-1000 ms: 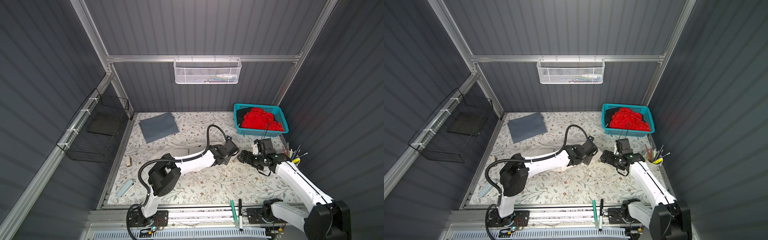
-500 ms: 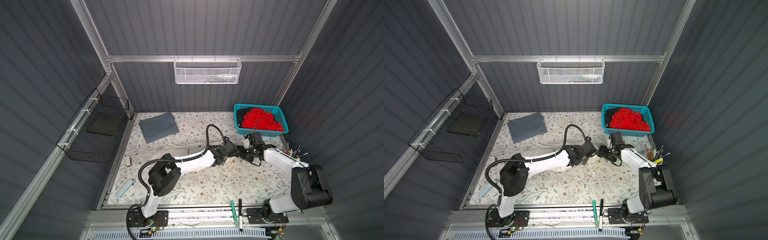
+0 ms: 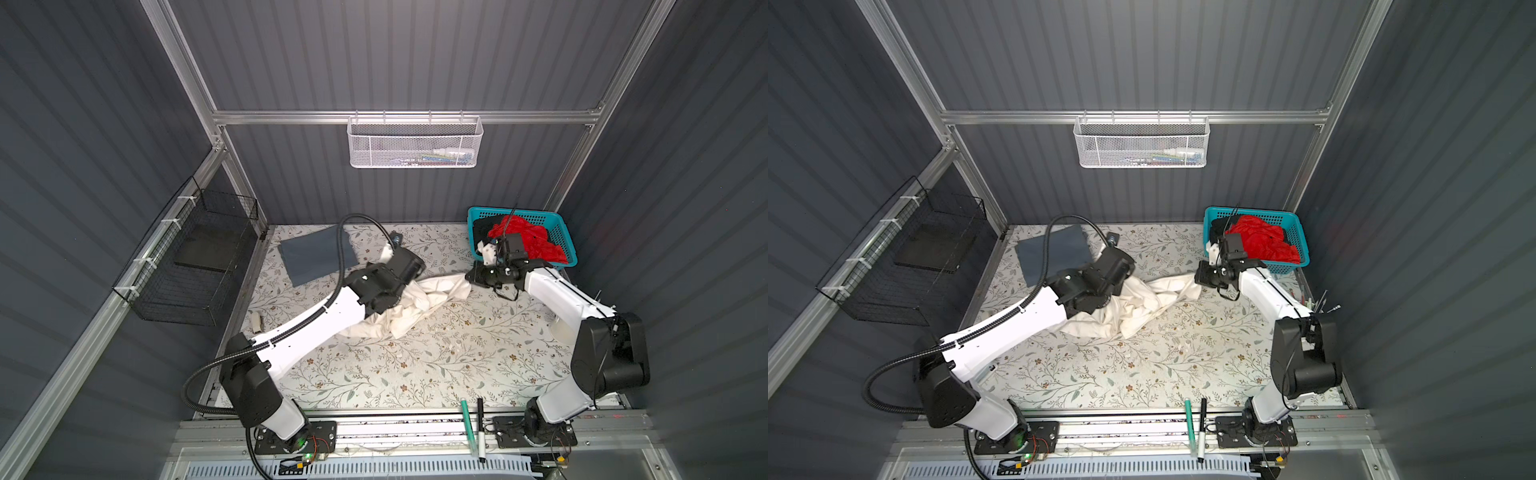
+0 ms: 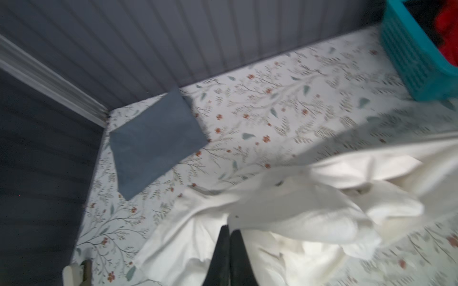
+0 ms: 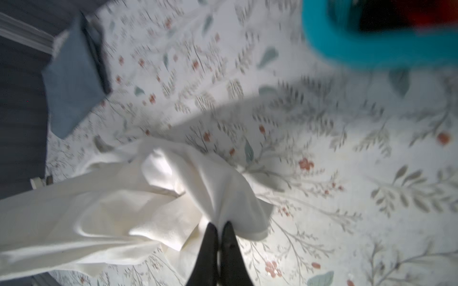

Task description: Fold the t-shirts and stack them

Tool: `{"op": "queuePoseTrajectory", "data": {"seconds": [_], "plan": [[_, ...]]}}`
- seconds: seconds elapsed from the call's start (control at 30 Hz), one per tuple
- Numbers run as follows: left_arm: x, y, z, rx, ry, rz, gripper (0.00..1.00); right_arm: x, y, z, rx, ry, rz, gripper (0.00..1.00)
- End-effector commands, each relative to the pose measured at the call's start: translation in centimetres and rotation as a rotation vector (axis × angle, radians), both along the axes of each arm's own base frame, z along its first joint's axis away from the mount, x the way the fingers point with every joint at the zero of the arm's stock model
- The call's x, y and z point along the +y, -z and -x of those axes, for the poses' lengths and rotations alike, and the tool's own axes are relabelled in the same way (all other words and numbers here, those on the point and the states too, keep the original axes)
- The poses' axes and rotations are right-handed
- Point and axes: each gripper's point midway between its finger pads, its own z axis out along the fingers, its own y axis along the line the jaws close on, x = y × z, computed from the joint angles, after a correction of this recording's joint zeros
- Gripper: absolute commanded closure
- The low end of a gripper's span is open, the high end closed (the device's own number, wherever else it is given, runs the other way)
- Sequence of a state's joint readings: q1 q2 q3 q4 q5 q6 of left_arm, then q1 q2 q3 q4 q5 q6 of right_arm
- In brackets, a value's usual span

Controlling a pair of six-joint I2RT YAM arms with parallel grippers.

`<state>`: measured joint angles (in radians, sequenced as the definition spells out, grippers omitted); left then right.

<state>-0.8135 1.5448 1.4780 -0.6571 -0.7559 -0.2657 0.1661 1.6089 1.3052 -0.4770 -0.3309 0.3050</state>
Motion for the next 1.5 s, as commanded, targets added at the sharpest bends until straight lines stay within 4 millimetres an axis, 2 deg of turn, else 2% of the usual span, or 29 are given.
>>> {"op": "queuePoseTrajectory", "data": {"seconds": [0.0, 0.07, 0.17, 0.23, 0.27, 0.3, 0.33, 0.37, 0.4, 0.47, 0.5, 0.53, 0.57, 0.63, 0.73, 0.8, 0.9, 0.97, 1.1, 1.2, 1.3, 1.47], "plan": [[2.5, -7.9, -2.4, -0.186, -0.002, -0.043, 1.00, -0.6, -8.3, -1.9, -0.155, -0.046, 0.088, 1.00], [3.4, -12.5, -2.4, -0.280, -0.012, -0.054, 1.00, -0.4, -13.5, -2.2, -0.237, -0.063, 0.082, 1.00], [5.5, -16.9, -0.9, -0.366, -0.049, -0.032, 1.00, -0.2, -19.0, -0.4, -0.333, -0.073, 0.051, 1.00], [7.9, -17.7, 1.1, -0.389, -0.101, 0.001, 1.00, -0.4, -20.4, 2.0, -0.361, -0.067, 0.034, 1.00], [9.2, -17.3, 2.2, -0.387, -0.132, 0.012, 1.00, -0.6, -20.0, 3.1, -0.357, -0.059, 0.028, 1.00], [10.8, -16.3, 3.6, -0.373, -0.167, 0.022, 1.00, -0.8, -19.3, 4.8, -0.355, -0.048, 0.017, 1.00], [12.2, -14.5, 4.9, -0.341, -0.197, 0.027, 1.00, -1.2, -17.8, 6.5, -0.333, -0.029, 0.010, 1.00], [13.5, -12.4, 6.2, -0.303, -0.229, 0.037, 1.00, -1.4, -15.6, 8.3, -0.290, -0.018, -0.004, 0.96], [14.5, -9.3, 7.2, -0.243, -0.254, 0.020, 0.94, -1.5, -13.6, 10.1, -0.245, -0.016, -0.018, 0.93], [16.0, -3.7, 9.5, -0.127, -0.291, 0.030, 0.64, -1.6, -8.6, 14.0, -0.145, 0.003, -0.050, 0.85], [16.3, -0.9, 10.5, -0.065, -0.297, 0.048, 0.50, -1.6, -6.0, 15.8, -0.087, 0.022, -0.070, 0.74], [16.4, 1.6, 11.3, -0.007, -0.304, 0.067, 0.40, -1.9, -3.5, 17.4, -0.032, 0.057, -0.085, 0.61], [16.2, 3.6, 11.7, 0.038, -0.299, 0.075, 0.35, -2.3, -1.8, 18.5, 0.002, 0.087, -0.093, 0.56], [15.9, 7.3, 12.4, 0.117, -0.312, 0.082, 0.32, -2.7, 0.5, 19.7, 0.035, 0.123, -0.106, 0.46], [14.8, 10.3, 12.1, 0.175, -0.307, 0.093, 0.33, -2.6, 0.6, 19.2, 0.047, 0.116, -0.087, 0.42], [13.6, 11.2, 11.6, 0.204, -0.280, 0.105, 0.33, -2.1, 0.1, 18.2, 0.064, 0.088, -0.072, 0.39], [12.1, 11.5, 10.4, 0.217, -0.239, 0.098, 0.32, -1.6, 0.7, 16.5, 0.091, 0.064, -0.009, 0.34], [10.6, 11.4, 9.1, 0.211, -0.190, 0.092, 0.32, -1.3, 1.9, 15.2, 0.110, 0.059, 0.026, 0.32], [6.9, 10.8, 6.3, 0.212, -0.095, 0.100, 0.32, -1.0, 6.3, 12.8, 0.207, 0.072, 0.074, 0.34], [5.7, 10.6, 4.8, 0.211, -0.086, 0.082, 0.32, -0.5, 8.7, 11.4, 0.250, 0.080, 0.082, 0.42], [4.9, 10.0, 3.3, 0.193, -0.065, 0.086, 0.33, 0.0, 10.3, 10.6, 0.270, 0.081, 0.085, 0.45], [3.0, 9.8, 0.0, 0.230, -0.014, 0.117, 0.34, 0.6, 12.8, 10.5, 0.336, 0.066, 0.141, 0.51]]}}
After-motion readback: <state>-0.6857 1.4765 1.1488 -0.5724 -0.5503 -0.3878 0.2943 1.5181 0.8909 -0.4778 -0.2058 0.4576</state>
